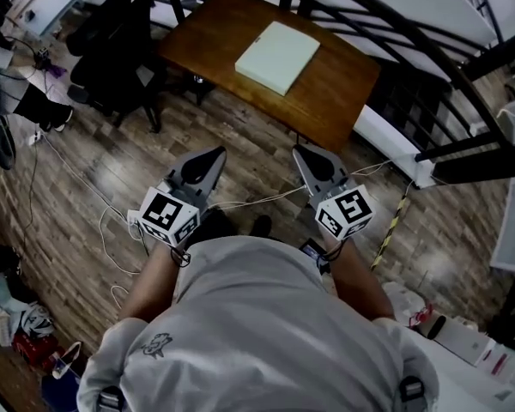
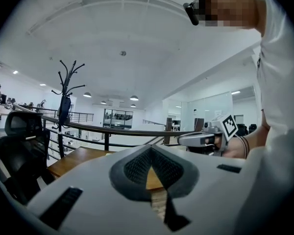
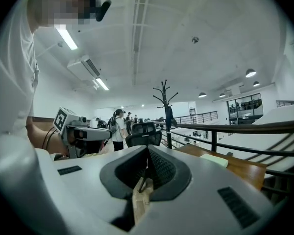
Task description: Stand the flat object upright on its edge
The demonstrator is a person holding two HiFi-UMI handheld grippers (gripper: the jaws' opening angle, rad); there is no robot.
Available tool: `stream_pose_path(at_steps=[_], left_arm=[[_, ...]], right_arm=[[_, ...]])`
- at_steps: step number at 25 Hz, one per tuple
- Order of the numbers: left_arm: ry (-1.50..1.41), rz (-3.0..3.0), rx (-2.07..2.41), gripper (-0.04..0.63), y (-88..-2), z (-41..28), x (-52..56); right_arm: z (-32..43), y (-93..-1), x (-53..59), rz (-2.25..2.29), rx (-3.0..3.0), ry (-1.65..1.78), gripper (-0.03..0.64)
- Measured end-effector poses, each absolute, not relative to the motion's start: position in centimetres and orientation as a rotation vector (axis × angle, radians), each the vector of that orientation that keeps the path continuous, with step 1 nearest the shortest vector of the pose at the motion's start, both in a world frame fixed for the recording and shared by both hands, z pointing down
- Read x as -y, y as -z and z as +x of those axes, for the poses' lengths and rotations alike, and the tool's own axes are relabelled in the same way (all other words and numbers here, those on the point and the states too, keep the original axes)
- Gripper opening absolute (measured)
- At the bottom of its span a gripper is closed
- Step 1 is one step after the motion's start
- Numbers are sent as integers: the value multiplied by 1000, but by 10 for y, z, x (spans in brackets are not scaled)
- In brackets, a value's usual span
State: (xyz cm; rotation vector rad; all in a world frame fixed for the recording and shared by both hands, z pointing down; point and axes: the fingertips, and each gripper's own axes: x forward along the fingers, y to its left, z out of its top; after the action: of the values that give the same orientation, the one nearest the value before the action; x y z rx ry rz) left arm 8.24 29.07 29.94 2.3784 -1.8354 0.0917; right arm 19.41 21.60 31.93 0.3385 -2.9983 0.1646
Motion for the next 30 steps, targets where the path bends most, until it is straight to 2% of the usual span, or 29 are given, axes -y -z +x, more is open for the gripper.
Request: stream_pose_path(at_steps=[10,30], left_arm=[[-115,2441,1767,12,-297,37,-245],[-120,2617,1518,12,-276,-109,-174]], right_arm=[[157,-311,-178,426,2994,-148,34],[28,-291,-133,760,2961,-180,34]])
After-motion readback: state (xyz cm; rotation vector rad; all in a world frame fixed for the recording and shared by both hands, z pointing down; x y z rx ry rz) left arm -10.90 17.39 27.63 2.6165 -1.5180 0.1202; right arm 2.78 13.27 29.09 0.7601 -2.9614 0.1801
